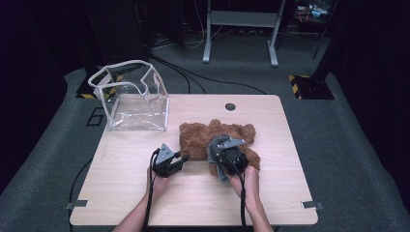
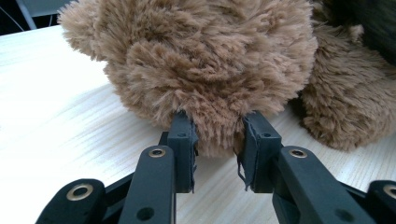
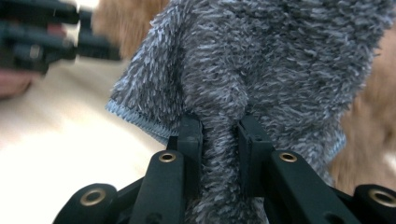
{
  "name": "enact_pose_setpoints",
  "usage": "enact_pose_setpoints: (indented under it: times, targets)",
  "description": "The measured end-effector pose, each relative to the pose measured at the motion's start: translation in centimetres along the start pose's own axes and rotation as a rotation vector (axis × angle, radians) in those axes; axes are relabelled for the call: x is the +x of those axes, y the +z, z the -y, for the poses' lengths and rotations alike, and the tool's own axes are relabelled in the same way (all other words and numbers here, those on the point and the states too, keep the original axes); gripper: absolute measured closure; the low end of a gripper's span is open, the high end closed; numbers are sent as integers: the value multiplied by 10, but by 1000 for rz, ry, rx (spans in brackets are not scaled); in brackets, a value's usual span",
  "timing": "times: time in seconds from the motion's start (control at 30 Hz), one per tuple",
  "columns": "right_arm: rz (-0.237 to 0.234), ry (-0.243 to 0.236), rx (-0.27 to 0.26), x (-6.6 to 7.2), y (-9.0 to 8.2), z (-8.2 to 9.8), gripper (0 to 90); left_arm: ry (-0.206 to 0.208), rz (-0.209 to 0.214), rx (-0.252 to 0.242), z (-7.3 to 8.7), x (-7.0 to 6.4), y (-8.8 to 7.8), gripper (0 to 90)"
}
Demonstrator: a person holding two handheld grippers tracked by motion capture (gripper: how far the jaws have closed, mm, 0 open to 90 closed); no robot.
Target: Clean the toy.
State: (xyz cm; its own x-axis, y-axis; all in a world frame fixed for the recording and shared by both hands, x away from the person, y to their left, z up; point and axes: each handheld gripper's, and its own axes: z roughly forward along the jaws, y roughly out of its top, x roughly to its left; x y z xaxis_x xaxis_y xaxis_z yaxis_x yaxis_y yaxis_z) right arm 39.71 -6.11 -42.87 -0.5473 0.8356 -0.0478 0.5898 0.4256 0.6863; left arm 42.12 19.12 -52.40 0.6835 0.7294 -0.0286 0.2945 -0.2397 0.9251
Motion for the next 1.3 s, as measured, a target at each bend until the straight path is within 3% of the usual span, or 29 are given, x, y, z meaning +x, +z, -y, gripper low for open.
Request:
enact_pose_setpoints:
  times: [0.13, 0.23, 0.47, 0.67, 0.83, 0.97, 1.07, 1.17, 1.3]
  targets:
    - [19, -4, 12, 0, 15, -12, 738, -2, 1, 1, 0, 0, 0, 687]
    - [7, -5, 32, 1, 23, -12, 739, -2, 1, 0, 0, 0, 0, 687]
    - [-6, -25, 85, 12, 26, 22, 744, 1, 1, 1, 0, 0, 0, 688]
    - [0, -24, 135, 7, 18, 38, 741, 1, 6, 6, 0, 0, -1, 688]
    - [12, -18, 75, 1, 1, 26, 739, 1, 5, 6, 0, 0, -1, 687]
    - [17, -27, 11, 9, -4, 5, 736, 0, 5, 3, 0, 0, 0, 687]
    - [-18, -39, -24, 17, 4, -8, 734, 1, 8, 8, 0, 0, -1, 687]
    - [-17, -47, 0, 22, 22, -15, 733, -1, 8, 7, 0, 1, -1, 687]
    - [-22, -36, 21, 22, 35, -9, 734, 0, 5, 6, 0, 0, -1, 687]
